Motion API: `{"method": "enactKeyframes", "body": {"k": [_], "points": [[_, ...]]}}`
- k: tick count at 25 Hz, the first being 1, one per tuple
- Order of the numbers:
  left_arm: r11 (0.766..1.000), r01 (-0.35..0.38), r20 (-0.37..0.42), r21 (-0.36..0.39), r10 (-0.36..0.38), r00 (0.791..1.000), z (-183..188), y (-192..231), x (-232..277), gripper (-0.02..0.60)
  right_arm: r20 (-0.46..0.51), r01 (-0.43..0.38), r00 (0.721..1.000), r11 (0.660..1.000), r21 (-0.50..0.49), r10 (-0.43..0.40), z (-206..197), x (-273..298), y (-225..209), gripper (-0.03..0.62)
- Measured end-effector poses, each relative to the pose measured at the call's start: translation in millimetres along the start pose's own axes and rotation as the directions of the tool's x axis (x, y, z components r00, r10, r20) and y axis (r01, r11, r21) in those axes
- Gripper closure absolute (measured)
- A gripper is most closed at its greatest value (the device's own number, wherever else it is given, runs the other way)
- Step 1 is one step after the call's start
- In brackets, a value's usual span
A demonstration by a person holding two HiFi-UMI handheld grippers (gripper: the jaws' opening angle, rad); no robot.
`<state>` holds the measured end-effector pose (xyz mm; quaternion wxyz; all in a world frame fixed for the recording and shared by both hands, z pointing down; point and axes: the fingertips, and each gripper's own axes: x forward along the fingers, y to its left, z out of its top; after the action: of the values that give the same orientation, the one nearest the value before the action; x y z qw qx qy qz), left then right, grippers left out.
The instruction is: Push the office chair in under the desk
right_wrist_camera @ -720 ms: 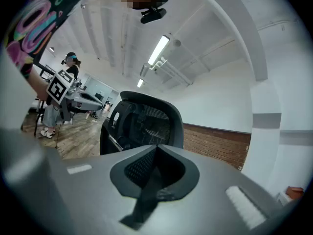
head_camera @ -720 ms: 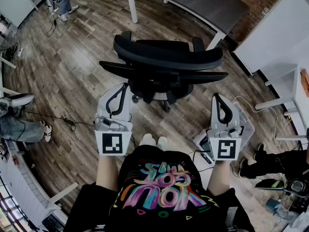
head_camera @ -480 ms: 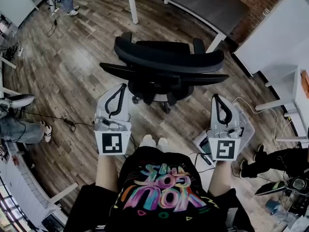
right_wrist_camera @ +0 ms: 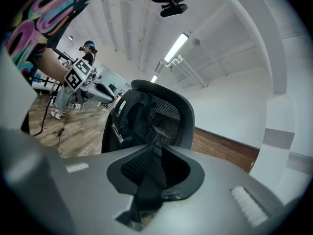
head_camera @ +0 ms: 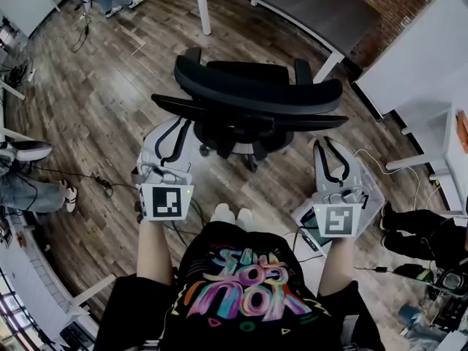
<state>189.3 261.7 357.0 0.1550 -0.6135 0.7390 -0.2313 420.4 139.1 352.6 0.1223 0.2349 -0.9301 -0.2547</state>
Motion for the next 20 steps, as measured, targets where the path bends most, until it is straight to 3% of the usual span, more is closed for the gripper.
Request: {"method": "enactKeyframes", "body": {"k": [7, 11, 15, 20], "points": [[0.999, 0.020, -0.017, 0.025, -0.019, 1.000, -6.5, -2.3, 6.6, 0.512, -0.037, -0.030, 0.999, 0.998, -0.056, 0.028, -9.7, 9.7, -0.1, 0.484], [0.998, 0.030, -0.067, 0.049, -0.027, 0.997, -18.1, -0.3, 9.0, 0.481, -0.082, -0.074, 0.994, 0.995, -0.073, 0.068, -18.3, 18.5, 1.9, 0.454], [0.989, 0.074, -0.112, 0.127, -0.060, 0.992, -25.1, -1.7, 15.4, 0.426, -0.127, -0.123, 0.986, 0.986, -0.113, 0.109, -25.1, 29.3, 3.0, 0.419], [0.958, 0.158, -0.172, 0.240, -0.118, 0.978, -34.8, -12.2, 27.1, 0.371, -0.164, -0.187, 0.974, 0.965, -0.183, 0.158, -36.9, 45.5, 10.1, 0.370]]}}
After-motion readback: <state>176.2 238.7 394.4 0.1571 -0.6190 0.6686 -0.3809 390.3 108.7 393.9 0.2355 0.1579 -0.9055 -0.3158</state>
